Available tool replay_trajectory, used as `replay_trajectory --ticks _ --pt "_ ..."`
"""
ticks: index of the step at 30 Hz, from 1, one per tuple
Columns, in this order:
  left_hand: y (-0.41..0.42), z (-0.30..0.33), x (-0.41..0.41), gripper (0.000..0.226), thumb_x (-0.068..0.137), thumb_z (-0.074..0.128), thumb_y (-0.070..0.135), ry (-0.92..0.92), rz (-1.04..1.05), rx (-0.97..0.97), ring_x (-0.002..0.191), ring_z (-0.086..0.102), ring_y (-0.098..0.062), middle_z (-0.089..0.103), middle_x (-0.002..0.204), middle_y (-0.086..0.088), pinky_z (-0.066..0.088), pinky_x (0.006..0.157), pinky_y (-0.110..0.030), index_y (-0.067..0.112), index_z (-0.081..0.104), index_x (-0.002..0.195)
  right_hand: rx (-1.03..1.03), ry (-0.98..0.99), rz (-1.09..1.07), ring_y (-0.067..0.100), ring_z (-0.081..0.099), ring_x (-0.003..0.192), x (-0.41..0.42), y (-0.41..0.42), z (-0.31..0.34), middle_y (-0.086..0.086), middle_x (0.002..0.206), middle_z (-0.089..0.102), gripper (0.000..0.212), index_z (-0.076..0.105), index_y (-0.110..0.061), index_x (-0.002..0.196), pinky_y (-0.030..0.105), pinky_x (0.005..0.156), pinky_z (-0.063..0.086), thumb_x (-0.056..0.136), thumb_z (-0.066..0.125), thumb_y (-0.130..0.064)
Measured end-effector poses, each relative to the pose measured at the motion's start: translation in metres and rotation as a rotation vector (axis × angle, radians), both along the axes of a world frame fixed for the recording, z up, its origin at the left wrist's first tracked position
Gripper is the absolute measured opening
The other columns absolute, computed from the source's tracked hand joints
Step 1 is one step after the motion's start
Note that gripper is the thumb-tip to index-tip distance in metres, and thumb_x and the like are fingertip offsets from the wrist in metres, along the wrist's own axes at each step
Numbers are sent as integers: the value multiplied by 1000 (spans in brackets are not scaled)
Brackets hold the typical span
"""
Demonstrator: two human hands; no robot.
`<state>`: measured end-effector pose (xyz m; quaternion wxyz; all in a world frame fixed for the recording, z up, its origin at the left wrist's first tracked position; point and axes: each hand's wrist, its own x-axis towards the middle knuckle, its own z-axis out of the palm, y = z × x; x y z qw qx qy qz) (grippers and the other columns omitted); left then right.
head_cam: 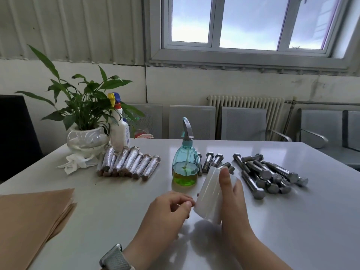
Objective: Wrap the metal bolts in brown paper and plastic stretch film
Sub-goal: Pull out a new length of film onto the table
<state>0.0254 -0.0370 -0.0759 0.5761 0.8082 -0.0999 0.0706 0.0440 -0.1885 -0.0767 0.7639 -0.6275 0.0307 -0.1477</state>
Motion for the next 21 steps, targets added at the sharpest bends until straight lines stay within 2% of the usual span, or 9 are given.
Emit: replay_trajectory --ticks 4,6,10,13,17,21 --pt "-3 -4 -1 5 82 72 31 -16 38 -75 73 65 -7 72 84 11 51 50 -21 28 76 81 -7 -4 -51 25 67 93 2 1 -3 4 99 67 77 54 -34 100 55 86 54 49 55 -92" --pt "-3 -4 0 3 79 75 31 21 58 -134 67 64 -5 73 78 5 51 51 -21 28 76 81 -4 -1 -46 27 67 95 2 1 -4 6 101 67 79 54 -33 102 55 86 54 49 55 -93" --pt "-2 -3 1 6 80 75 25 162 35 -277 60 63 -10 72 67 -4 52 53 -24 20 77 78 -12 -21 6 31 67 98 -1 3 -4 11 105 68 72 54 -35 102 57 87 53 56 55 -91" --pt "-3 -4 1 7 79 75 18 224 -20 -415 64 66 -12 71 67 -7 50 52 -21 13 76 73 8 -32 13 32 67 97 -5 4 -1 13 104 69 73 56 -36 101 58 86 54 53 56 -91" --pt "-7 -6 1 14 66 78 20 338 -65 -613 63 65 -14 66 67 -10 49 47 -22 7 75 71 75 -32 29 37 67 97 -8 5 4 20 104 66 68 59 -35 96 62 85 52 53 61 -87" --pt "-8 -6 2 12 67 76 20 362 -76 -634 58 60 -10 62 62 -6 47 44 -22 8 75 67 116 -23 46 42 64 101 -10 6 5 25 108 63 76 58 -27 100 65 85 51 53 64 -85"
